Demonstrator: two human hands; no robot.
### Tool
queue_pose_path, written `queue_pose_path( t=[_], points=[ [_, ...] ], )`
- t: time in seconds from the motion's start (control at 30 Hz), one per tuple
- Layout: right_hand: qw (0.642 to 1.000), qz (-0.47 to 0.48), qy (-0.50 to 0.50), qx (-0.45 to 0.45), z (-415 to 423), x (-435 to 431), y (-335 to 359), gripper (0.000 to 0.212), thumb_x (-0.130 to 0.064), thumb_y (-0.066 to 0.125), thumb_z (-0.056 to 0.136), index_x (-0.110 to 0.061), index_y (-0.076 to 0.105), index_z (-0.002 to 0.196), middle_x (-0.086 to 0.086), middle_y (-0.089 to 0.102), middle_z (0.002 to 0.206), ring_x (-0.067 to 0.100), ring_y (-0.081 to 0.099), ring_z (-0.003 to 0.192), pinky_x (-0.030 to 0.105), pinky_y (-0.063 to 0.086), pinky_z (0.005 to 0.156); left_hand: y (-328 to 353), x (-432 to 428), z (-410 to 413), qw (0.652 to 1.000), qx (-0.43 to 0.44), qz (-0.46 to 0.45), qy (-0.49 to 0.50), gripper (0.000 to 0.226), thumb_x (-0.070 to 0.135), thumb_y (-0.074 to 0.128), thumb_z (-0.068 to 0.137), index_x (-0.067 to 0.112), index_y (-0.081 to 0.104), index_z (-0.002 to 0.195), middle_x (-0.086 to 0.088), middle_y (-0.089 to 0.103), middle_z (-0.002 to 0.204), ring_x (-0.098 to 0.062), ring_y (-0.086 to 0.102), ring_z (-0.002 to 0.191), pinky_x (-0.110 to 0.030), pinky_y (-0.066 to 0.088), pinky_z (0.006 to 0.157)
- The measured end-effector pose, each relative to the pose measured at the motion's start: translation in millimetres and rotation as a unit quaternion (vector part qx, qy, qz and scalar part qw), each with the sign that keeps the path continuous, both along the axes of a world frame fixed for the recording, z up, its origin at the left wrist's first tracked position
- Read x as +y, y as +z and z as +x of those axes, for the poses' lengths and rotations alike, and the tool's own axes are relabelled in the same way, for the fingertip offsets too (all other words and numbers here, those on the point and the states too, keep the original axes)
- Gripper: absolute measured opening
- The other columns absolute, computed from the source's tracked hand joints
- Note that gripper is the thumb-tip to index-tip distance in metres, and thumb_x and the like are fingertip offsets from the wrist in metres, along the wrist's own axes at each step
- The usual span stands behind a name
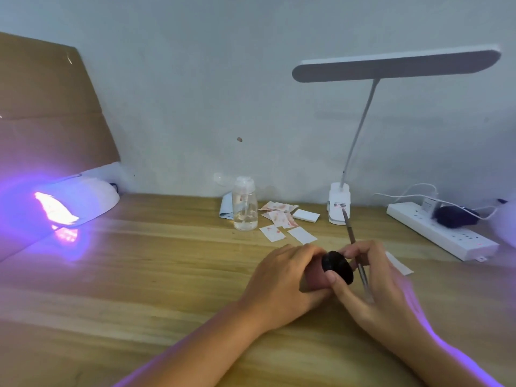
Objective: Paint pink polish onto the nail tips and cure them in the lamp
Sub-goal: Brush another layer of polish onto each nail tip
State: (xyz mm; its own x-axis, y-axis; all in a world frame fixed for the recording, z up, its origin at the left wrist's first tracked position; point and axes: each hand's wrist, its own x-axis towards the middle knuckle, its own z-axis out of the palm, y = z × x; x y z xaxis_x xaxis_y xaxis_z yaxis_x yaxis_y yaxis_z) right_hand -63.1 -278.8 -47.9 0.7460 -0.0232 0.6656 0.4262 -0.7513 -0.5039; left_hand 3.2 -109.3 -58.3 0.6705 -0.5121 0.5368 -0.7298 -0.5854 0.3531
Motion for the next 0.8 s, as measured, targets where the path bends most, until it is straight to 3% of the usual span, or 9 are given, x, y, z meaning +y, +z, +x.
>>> queue_pose_path(
  t=[0.07,0.13,0.33,0.47,0.57,0.67,0.8],
  points=[
    [1.000,-0.005,0.010,0.002,0.4,0.8,-1.3,0.039,-0.030,0.075,0.078,-0.030,0.042,0.100,-0.016,0.060,0.097,0.005,0.060,0.093,0.033,0.053,0.075,-0.7,0.7,-0.9,1.000,0.004,0.002,-0.002,0.051,0.064,0.053,0.078,0.038,0.047,0.122,0.017,0.062,0.112,-0.003,0.053,0.102,-0.029,0.047,0.086],
    [1.000,-0.002,0.017,0.003,0.3,0.6,-1.3,0.038,-0.030,0.070,0.076,-0.030,0.040,0.100,-0.016,0.060,0.101,0.006,0.059,0.096,0.034,0.053,0.077,-0.8,0.6,-2.6,1.000,-0.002,0.004,-0.004,0.052,0.064,0.052,0.079,0.037,0.048,0.123,0.017,0.063,0.112,-0.004,0.053,0.102,-0.028,0.047,0.086],
    [1.000,-0.019,-0.025,0.000,1.5,2.1,-2.0,0.048,-0.064,0.058,0.076,-0.030,0.039,0.103,-0.006,0.060,0.082,0.010,0.060,0.078,0.034,0.053,0.064,1.6,2.1,-3.8,0.999,-0.047,-0.013,0.016,0.050,0.057,0.056,0.081,0.029,0.054,0.123,0.015,0.062,0.114,-0.006,0.054,0.105,-0.028,0.048,0.087],
    [0.999,-0.016,-0.026,-0.011,-0.6,1.4,-1.8,0.041,-0.045,0.069,0.077,-0.023,0.043,0.101,-0.005,0.058,0.075,0.011,0.060,0.073,0.038,0.053,0.060,1.8,-0.5,-5.1,0.999,-0.033,0.002,0.009,0.052,0.059,0.053,0.081,0.029,0.053,0.123,0.014,0.062,0.115,-0.008,0.054,0.106,-0.033,0.047,0.089],
    [1.000,-0.009,-0.012,-0.001,-0.6,0.2,-0.6,0.041,-0.032,0.075,0.077,-0.022,0.044,0.102,-0.007,0.059,0.085,0.014,0.060,0.082,0.040,0.053,0.070,1.7,-0.8,-5.1,1.000,-0.016,0.007,-0.009,0.053,0.059,0.051,0.081,0.029,0.052,0.124,0.014,0.063,0.115,-0.008,0.054,0.105,-0.033,0.046,0.090],
    [1.000,-0.017,-0.001,0.002,-0.5,0.0,-0.1,0.038,-0.037,0.065,0.075,-0.024,0.042,0.104,-0.013,0.057,0.094,0.007,0.057,0.091,0.034,0.051,0.077,2.0,0.9,-5.3,1.000,-0.006,0.017,-0.022,0.055,0.060,0.049,0.082,0.029,0.050,0.128,0.013,0.064,0.117,-0.006,0.054,0.107,-0.029,0.045,0.090],
    [0.999,-0.044,-0.027,0.006,0.2,0.8,-1.6,0.047,-0.060,0.058,0.076,-0.025,0.041,0.103,-0.015,0.054,0.085,0.003,0.053,0.080,0.024,0.043,0.074,1.5,1.8,-6.7,0.999,-0.021,0.021,-0.018,0.055,0.058,0.050,0.083,0.027,0.052,0.129,0.012,0.062,0.120,-0.005,0.054,0.109,-0.024,0.044,0.091]
  ],
)
